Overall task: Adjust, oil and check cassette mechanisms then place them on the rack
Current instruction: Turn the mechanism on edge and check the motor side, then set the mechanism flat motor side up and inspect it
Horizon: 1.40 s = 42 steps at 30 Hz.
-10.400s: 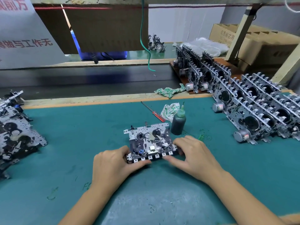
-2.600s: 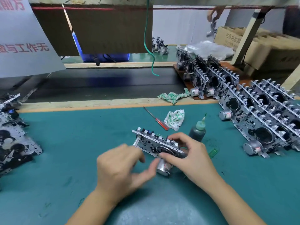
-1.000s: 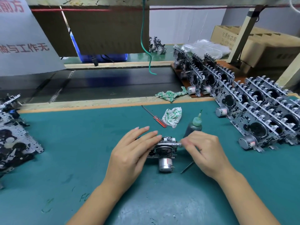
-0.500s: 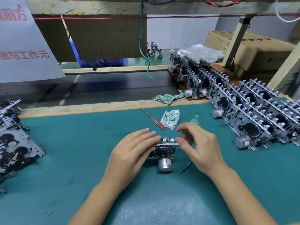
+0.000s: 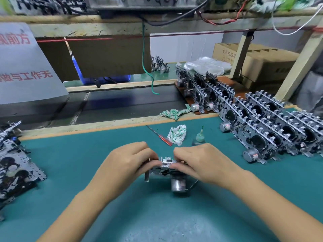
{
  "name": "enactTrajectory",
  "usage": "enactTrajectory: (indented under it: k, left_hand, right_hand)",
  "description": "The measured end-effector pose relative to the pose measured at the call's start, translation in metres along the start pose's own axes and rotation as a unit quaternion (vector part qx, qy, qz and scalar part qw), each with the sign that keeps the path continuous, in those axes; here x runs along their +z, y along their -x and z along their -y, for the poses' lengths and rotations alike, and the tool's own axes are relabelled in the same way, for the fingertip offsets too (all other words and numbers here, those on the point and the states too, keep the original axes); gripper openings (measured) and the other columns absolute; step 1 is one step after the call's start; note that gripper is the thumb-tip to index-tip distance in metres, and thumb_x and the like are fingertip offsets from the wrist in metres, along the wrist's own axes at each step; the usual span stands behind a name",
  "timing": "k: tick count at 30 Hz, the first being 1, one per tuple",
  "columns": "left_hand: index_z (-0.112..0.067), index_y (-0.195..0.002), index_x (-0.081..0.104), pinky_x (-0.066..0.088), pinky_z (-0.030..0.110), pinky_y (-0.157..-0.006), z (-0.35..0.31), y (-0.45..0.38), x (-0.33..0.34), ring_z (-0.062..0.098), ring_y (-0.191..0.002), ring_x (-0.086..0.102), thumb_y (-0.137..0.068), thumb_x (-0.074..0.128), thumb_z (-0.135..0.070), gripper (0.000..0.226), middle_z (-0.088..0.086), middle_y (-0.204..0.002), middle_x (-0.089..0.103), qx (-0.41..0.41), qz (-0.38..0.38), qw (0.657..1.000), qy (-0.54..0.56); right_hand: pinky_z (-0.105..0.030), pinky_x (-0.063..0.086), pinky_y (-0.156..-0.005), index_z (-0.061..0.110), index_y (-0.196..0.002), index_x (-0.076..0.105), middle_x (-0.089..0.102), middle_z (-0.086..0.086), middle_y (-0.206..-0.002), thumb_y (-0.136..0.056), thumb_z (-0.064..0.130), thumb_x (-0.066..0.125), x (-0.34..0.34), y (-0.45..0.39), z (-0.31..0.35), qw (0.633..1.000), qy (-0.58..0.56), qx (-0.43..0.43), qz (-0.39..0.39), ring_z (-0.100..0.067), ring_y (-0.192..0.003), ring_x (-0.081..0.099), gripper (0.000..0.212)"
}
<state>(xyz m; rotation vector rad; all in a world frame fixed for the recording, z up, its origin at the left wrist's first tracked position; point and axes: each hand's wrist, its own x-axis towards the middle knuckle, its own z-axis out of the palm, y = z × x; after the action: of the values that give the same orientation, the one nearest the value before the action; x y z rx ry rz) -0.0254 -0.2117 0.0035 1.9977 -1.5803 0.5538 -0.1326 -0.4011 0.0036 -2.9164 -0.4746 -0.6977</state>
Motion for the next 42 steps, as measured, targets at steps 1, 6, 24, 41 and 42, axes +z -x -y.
enactTrajectory:
  k: [1, 6, 24, 41, 42]
  left_hand:
    - [-0.012, -0.075, 0.070, 0.042, 0.023, -0.055, -0.007, -0.009, -0.001, 0.012, -0.061, 0.051, -0.090, 0.050, -0.037, 0.036, -0.003, -0.068, 0.059, 0.026, 0.003, 1.000, -0.005]
    - [-0.010, -0.081, 0.069, 0.044, 0.026, -0.060, -0.053, -0.071, 0.017, 0.017, -0.068, 0.055, -0.090, 0.052, -0.034, 0.031, 0.001, -0.075, 0.060, 0.120, 0.025, 0.990, 0.066]
    - [-0.014, -0.146, 0.032, 0.037, 0.037, -0.102, -0.209, -0.229, 0.185, 0.023, -0.126, 0.043, -0.099, 0.045, -0.033, 0.052, 0.003, -0.147, 0.039, 0.236, 0.234, 0.942, 0.034]
    - [-0.020, -0.138, 0.040, 0.038, 0.034, -0.097, -0.183, -0.188, 0.159, 0.019, -0.124, 0.043, -0.091, 0.056, -0.029, 0.050, 0.000, -0.140, 0.044, 0.119, 0.199, 0.969, 0.089]
    - [-0.022, -0.132, 0.046, 0.041, 0.034, -0.093, -0.168, -0.174, 0.146, 0.017, -0.118, 0.047, -0.091, 0.056, -0.029, 0.043, -0.003, -0.130, 0.052, 0.087, 0.186, 0.972, 0.115]
  right_hand:
    - [-0.026, 0.037, -0.037, 0.012, -0.069, 0.053, 0.052, 0.002, -0.055, -0.091, 0.036, 0.044, -0.006, 0.010, -0.001, 1.000, -0.008, 0.012, -0.012, -0.020, -0.045, 0.048, 0.034]
    - [-0.011, 0.024, -0.047, 0.021, -0.072, 0.045, 0.027, 0.018, -0.053, -0.094, 0.045, 0.042, -0.060, 0.070, -0.018, 0.993, -0.021, 0.100, -0.061, -0.005, -0.049, 0.031, 0.033]
    - [-0.023, 0.037, -0.055, 0.022, -0.068, 0.042, 0.046, -0.002, -0.049, -0.089, 0.031, 0.059, -0.134, 0.245, -0.117, 0.859, 0.126, 0.488, -0.091, -0.015, -0.052, 0.045, 0.028]
    - [-0.031, 0.040, -0.046, 0.023, -0.078, 0.055, 0.048, 0.010, -0.056, -0.082, 0.038, 0.061, -0.120, 0.180, -0.073, 0.886, 0.184, 0.410, -0.115, -0.012, -0.053, 0.050, 0.017]
    - [-0.031, 0.041, -0.047, 0.025, -0.079, 0.054, 0.050, 0.010, -0.056, -0.082, 0.039, 0.059, -0.111, 0.168, -0.062, 0.898, 0.138, 0.402, -0.112, -0.009, -0.051, 0.048, 0.015]
